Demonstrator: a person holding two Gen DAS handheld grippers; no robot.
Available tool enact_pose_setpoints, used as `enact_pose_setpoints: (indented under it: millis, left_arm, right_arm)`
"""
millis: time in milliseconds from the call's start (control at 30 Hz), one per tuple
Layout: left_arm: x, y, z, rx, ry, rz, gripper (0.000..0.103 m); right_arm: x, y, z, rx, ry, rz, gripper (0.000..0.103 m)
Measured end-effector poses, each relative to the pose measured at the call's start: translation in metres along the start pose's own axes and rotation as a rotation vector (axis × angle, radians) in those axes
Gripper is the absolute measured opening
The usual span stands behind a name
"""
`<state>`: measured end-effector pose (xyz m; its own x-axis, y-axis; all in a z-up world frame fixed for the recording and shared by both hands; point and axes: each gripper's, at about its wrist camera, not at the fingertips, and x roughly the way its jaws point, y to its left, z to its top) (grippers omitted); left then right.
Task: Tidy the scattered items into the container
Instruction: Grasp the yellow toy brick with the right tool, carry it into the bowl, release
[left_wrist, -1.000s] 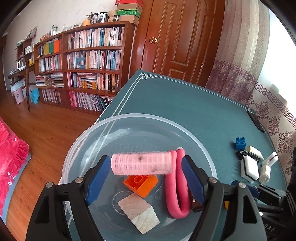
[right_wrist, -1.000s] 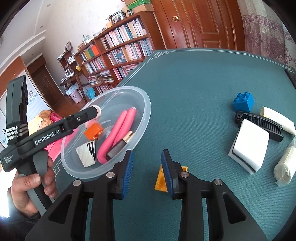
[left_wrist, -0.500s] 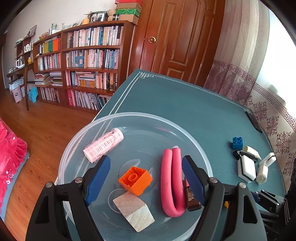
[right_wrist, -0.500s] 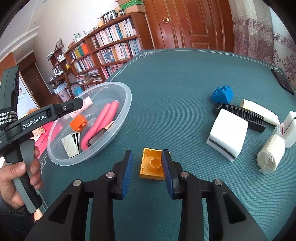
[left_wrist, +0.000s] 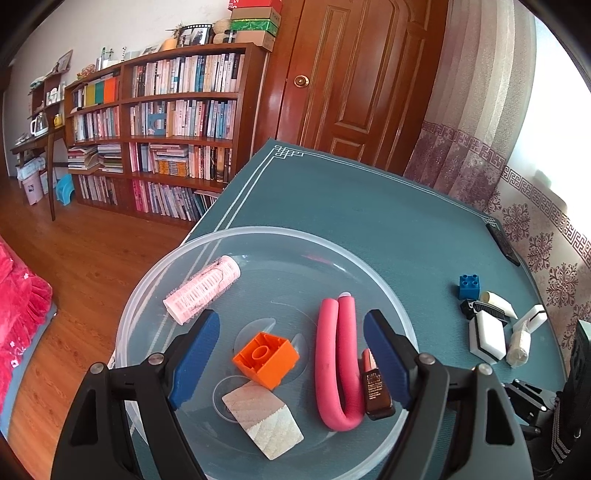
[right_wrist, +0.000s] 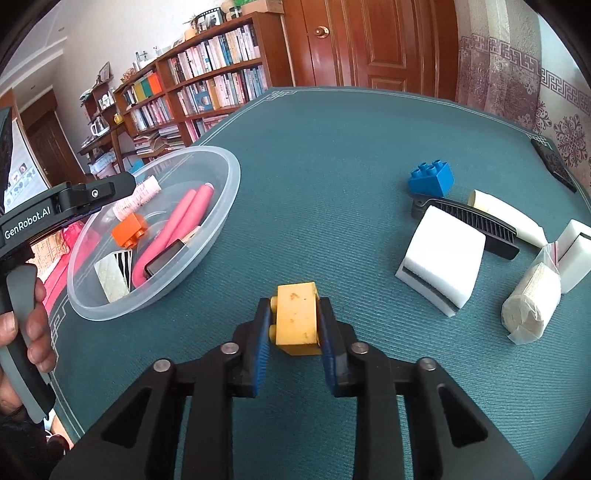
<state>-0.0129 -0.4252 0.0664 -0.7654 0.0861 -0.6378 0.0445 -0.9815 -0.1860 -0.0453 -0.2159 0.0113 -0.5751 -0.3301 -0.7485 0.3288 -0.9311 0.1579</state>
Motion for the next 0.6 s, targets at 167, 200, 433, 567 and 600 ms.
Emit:
enact_pose_setpoints:
  millis: [167,200,433,567,600]
  left_arm:
    - [0.001,0.002,0.001,-0.005,0.001,0.004,0.084]
    - [0.001,0.003,0.001,-0.005,0.002,0.005,0.084]
    - [-0.001,0.005,0.002,-0.006,-0.003,0.009,0.084]
    - [-0.003,0.010,0.004,-0.018,-0.011,0.015,0.084]
    - [-0.003,0.012,0.005,-0.021,-0.013,0.016,0.084]
  right_arm:
    - [-0.005,0.005,0.004,0.000,-0.029,0.011,0.026]
    - [-0.007,0.006,0.005,0.000,-0.038,0.017,0.026]
    - [-0.015,0.031,0.025,-0.029,-0.095,0.098,0.026]
    - [-0.013,0.049,0.032,-0.070,-0.111,0.125,0.026]
    - [-0.011,0.052,0.032,-0.074,-0.109,0.130,0.026]
